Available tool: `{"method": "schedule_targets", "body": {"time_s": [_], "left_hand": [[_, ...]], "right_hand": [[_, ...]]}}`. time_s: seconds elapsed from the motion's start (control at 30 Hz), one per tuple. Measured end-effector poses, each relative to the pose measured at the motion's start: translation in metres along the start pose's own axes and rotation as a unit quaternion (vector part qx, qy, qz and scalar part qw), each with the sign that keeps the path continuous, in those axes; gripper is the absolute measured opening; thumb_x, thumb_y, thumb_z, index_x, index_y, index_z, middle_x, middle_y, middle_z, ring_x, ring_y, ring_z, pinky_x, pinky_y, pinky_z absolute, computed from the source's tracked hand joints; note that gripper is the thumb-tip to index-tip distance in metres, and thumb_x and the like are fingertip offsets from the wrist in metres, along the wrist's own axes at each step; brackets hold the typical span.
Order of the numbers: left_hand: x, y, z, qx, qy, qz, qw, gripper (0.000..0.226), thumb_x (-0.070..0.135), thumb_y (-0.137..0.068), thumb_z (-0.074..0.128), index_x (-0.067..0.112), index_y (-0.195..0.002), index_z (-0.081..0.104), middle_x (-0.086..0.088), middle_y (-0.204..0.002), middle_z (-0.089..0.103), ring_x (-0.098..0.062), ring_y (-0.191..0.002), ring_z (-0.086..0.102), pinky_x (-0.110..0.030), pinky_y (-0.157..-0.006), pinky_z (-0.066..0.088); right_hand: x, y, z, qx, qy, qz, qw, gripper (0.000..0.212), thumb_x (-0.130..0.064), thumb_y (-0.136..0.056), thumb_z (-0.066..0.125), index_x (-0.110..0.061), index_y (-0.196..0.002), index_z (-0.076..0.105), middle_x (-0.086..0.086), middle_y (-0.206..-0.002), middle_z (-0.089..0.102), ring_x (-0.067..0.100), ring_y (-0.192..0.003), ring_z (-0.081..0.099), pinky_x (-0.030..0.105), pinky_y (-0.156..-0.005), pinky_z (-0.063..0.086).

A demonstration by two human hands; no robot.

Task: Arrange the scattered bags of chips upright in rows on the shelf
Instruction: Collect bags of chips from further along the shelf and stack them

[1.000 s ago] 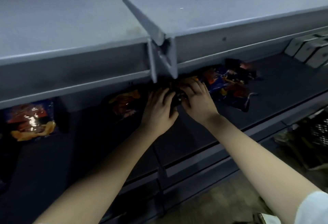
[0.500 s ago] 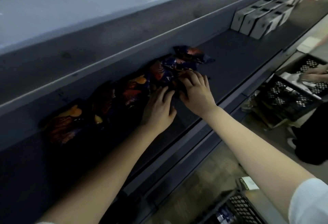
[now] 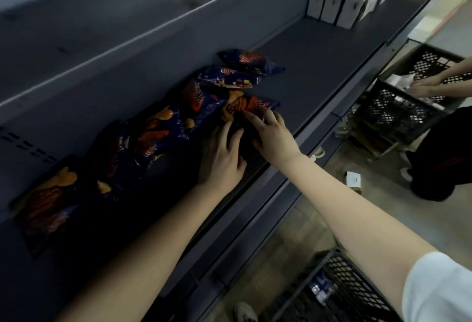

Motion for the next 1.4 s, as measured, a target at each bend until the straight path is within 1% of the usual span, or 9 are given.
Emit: {"method": "schedule_targets", "body": {"time_s": [0.13, 0.27, 0.43, 0.6, 0.73, 0.87, 1.13, 1.33, 1.4], "left_hand": [[0.006, -0.006, -0.006, 0.015, 0.006, -0.009, 1.0, 0.071, 0.018, -0.079, 0.066, 0.013, -0.142, 0.034, -0.016, -0.153, 0.02, -0.038, -0.139, 0.022, -0.051, -0.109, 0.029], [0.012, 0.001, -0.016, 0.009, 0.005, 0.01, 1.0, 0.072, 0.02, -0.08, 0.065, 0.014, -0.144, 0.031, -0.016, -0.154, 0.018, -0.038, -0.14, 0.019, -0.051, -0.111, 0.026], [0.011, 0.016, -0.038, 0.044, 0.024, 0.012, 0.999, 0.07, 0.018, -0.082, 0.064, 0.015, -0.144, 0.031, -0.014, -0.154, 0.019, -0.037, -0.14, 0.02, -0.048, -0.112, 0.025], [0.003, 0.027, -0.069, 0.096, 0.058, 0.02, 0.993, 0.068, 0.013, -0.081, 0.064, 0.012, -0.142, 0.035, -0.015, -0.152, 0.023, -0.037, -0.138, 0.025, -0.05, -0.109, 0.032], [-0.014, 0.043, -0.097, 0.147, 0.064, -0.008, 0.987, 0.062, 0.016, -0.082, 0.063, 0.009, -0.139, 0.039, -0.016, -0.15, 0.028, -0.037, -0.134, 0.032, -0.049, -0.106, 0.035], [-0.044, 0.071, -0.124, 0.179, 0.051, -0.041, 0.982, 0.055, 0.018, -0.085, 0.06, 0.007, -0.136, 0.043, -0.017, -0.148, 0.033, -0.034, -0.132, 0.036, -0.046, -0.106, 0.035], [-0.128, 0.152, -0.18, 0.22, 0.072, -0.149, 0.961, 0.056, 0.02, -0.09, 0.056, 0.009, -0.141, 0.036, -0.014, -0.149, 0.031, -0.029, -0.136, 0.032, -0.038, -0.109, 0.029], [-0.195, 0.225, -0.227, 0.252, 0.125, -0.285, 0.916, 0.05, 0.027, -0.094, 0.051, 0.013, -0.14, 0.036, -0.015, -0.138, 0.042, -0.03, -0.126, 0.041, -0.026, -0.096, 0.028], [-0.216, 0.256, -0.241, 0.248, 0.127, -0.312, 0.908, 0.049, 0.027, -0.095, 0.05, 0.012, -0.139, 0.037, -0.015, -0.138, 0.043, -0.029, -0.127, 0.041, -0.026, -0.096, 0.029]], "right_hand": [[0.0, 0.009, -0.007, 0.017, -0.016, -0.008, 1.0, 0.065, -0.013, -0.086, 0.058, -0.027, -0.145, 0.035, 0.011, -0.139, 0.038, 0.037, -0.128, 0.034, 0.045, -0.094, 0.046], [-0.008, 0.025, -0.016, 0.071, -0.046, -0.027, 0.996, 0.058, -0.006, -0.083, 0.059, -0.017, -0.139, 0.046, 0.016, -0.133, 0.045, 0.037, -0.115, 0.047, 0.045, -0.089, 0.049], [-0.028, 0.037, -0.036, 0.144, -0.048, -0.063, 0.986, 0.052, -0.001, -0.08, 0.06, -0.01, -0.131, 0.054, 0.021, -0.128, 0.049, 0.04, -0.109, 0.049, 0.046, -0.084, 0.051], [-0.057, 0.041, -0.058, 0.201, -0.042, -0.113, 0.972, 0.05, 0.001, -0.079, 0.061, -0.004, -0.128, 0.056, 0.025, -0.129, 0.048, 0.042, -0.115, 0.048, 0.045, -0.09, 0.048], [-0.089, 0.043, -0.06, 0.228, -0.048, -0.162, 0.959, 0.045, 0.001, -0.079, 0.063, -0.001, -0.124, 0.058, 0.027, -0.127, 0.05, 0.043, -0.114, 0.05, 0.045, -0.089, 0.051], [-0.127, 0.044, -0.047, 0.227, -0.06, -0.218, 0.947, 0.043, 0.001, -0.078, 0.067, 0.0, -0.121, 0.059, 0.027, -0.124, 0.052, 0.043, -0.111, 0.053, 0.047, -0.088, 0.051], [-0.227, 0.047, -0.014, 0.174, -0.105, -0.38, 0.902, 0.044, -0.001, -0.076, 0.067, 0.0, -0.12, 0.06, 0.026, -0.123, 0.053, 0.042, -0.104, 0.055, 0.046, -0.086, 0.051], [-0.311, 0.063, 0.014, 0.145, -0.141, -0.464, 0.862, 0.042, -0.005, -0.077, 0.067, -0.001, -0.118, 0.063, 0.024, -0.121, 0.055, 0.04, -0.105, 0.057, 0.048, -0.087, 0.052], [-0.341, 0.076, 0.026, 0.13, -0.149, -0.501, 0.842, 0.041, -0.006, -0.076, 0.066, -0.002, -0.117, 0.064, 0.022, -0.122, 0.056, 0.036, -0.107, 0.059, 0.042, -0.086, 0.053]]}}
Point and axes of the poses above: each hand's wrist, its own y-axis away from the middle knuckle, its own z-axis out of the palm, x = y × z, the point moved 2 cm from there along -y, towards the middle knuckle
